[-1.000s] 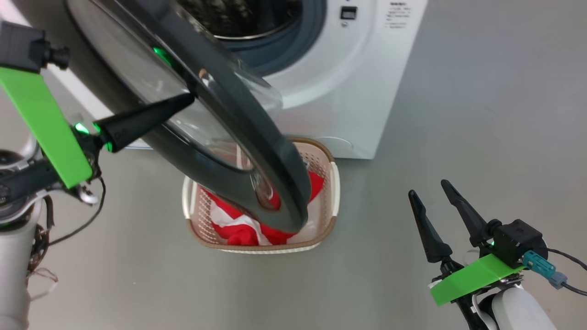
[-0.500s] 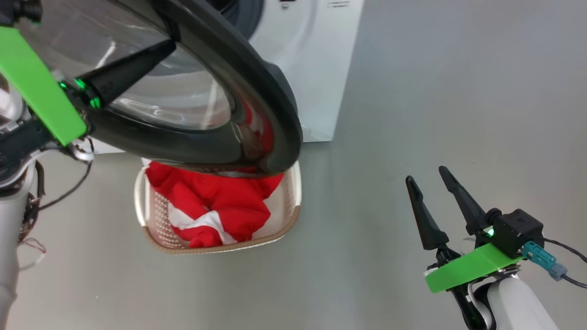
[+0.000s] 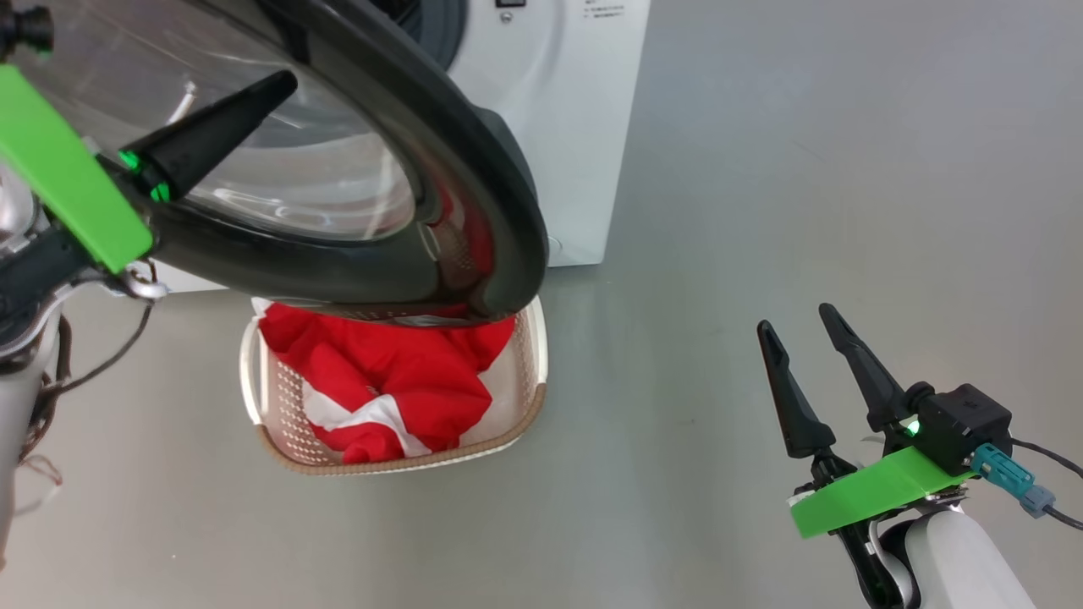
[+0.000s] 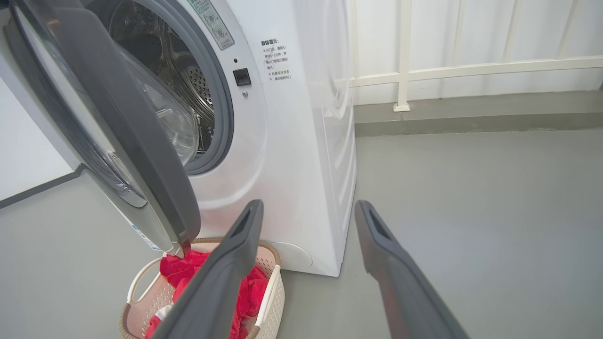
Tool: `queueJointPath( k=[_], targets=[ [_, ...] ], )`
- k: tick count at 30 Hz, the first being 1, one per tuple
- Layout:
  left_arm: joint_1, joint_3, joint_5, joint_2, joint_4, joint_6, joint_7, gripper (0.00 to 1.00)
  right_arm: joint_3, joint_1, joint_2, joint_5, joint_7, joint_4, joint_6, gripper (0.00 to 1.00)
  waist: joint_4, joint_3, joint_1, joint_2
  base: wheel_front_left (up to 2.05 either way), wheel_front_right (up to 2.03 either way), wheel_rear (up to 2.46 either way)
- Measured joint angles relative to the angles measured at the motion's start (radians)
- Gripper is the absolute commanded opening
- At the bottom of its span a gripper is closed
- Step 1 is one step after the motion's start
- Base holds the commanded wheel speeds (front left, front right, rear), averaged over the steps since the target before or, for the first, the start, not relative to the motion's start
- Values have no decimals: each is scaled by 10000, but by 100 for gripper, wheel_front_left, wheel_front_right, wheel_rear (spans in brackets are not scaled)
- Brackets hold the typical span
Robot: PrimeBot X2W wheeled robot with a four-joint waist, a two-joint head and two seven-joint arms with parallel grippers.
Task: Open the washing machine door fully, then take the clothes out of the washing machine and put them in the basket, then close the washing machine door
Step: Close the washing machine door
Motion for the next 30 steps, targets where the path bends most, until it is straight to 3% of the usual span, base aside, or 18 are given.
queueJointPath(
  k=[6,16,18,19,20,22,30],
  targets=[
    [822,-94,-374,215,-178,0,-702,0,25,16,-79,-2,-2,38,0,100,307,-264,0,0,0,0,0],
    [3154,-284,-370,765,-466,0,-2474,19,44,453,-138,4,0,100,0,100,683,-801,0,0,0,0,0],
    [3577,-368,-378,798,-508,0,-2836,36,36,500,-163,6,0,96,0,100,767,-871,0,0,0,0,0],
    [3749,-383,-385,825,-512,0,-3020,52,29,549,-174,10,-2,90,0,100,803,-906,0,0,0,0,0],
    [3910,-401,-378,878,-531,0,-3239,75,25,607,-186,17,0,92,0,100,840,-936,0,0,0,0,0],
    [4223,-420,-366,980,-541,0,-3645,99,21,639,-211,17,0,94,0,100,897,-992,0,0,0,0,0],
    [5072,-792,-92,1055,-132,0,-5064,100,-17,853,-303,33,0,115,0,100,1023,-1135,0,0,0,0,0]
  ],
)
